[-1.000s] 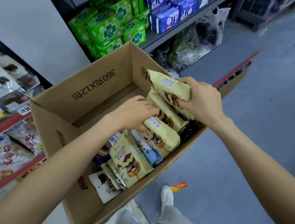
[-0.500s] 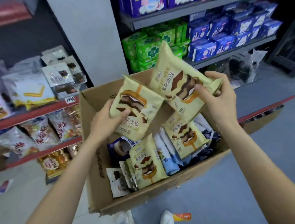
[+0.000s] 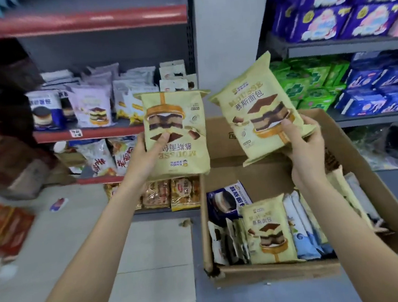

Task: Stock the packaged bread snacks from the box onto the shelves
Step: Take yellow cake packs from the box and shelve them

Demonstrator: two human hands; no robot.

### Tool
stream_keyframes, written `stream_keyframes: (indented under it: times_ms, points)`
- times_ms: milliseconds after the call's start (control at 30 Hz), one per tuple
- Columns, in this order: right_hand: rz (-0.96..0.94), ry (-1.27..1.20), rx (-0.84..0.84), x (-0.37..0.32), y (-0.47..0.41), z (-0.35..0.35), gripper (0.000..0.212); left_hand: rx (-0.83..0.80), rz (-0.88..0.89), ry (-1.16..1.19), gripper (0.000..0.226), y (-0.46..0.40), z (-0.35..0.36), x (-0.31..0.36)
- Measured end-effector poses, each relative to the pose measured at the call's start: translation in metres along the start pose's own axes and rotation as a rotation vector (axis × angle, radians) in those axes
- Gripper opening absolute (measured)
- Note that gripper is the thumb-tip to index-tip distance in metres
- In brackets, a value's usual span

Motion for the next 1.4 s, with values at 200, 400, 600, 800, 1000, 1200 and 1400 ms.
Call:
stream_keyframes:
  times_ms: [200,400,600,800,1000,1200,1400]
  points:
    - [-0.069,0.024,-0.143,0.011,0.03,0.119,0.029,0.072,0.028,-0.113,0.082,-0.02,-0.121,-0.001]
    - [-0.032,-0.059,-0.306,0.014,0.055,0.243,0.037,0.04,0.082,-0.042,0.086,-0.051,-0.239,0.015]
    - [-0.037,-0.132,-0.446,-0.015,0.046,0.34,0.034,0.089,0.207,0.066,0.055,-0.089,-0.31,0.063]
    - [-0.051,-0.202,-0.608,-0.047,-0.004,0.415,0.031,0.182,0.363,0.074,0.039,-0.146,-0.331,0.113]
    - [-0.181,-0.125,-0.773,-0.082,-0.076,0.48,0.028,0.271,0.501,-0.014,0.041,-0.225,-0.335,0.163]
    - [-0.249,0.016,-0.801,-0.116,-0.155,0.548,0.031,0.376,0.48,-0.093,0.038,-0.3,-0.346,0.211]
    - [-0.181,0.038,-0.698,-0.105,-0.226,0.621,0.036,0.492,0.464,-0.241,0.036,-0.363,-0.358,0.228]
Point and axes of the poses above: each hand's wrist, its own y-axis away from the middle knuckle, its own z-axis out of the palm, x = y × z, the point moved 2 cm from there along -y, towards the middle knuckle
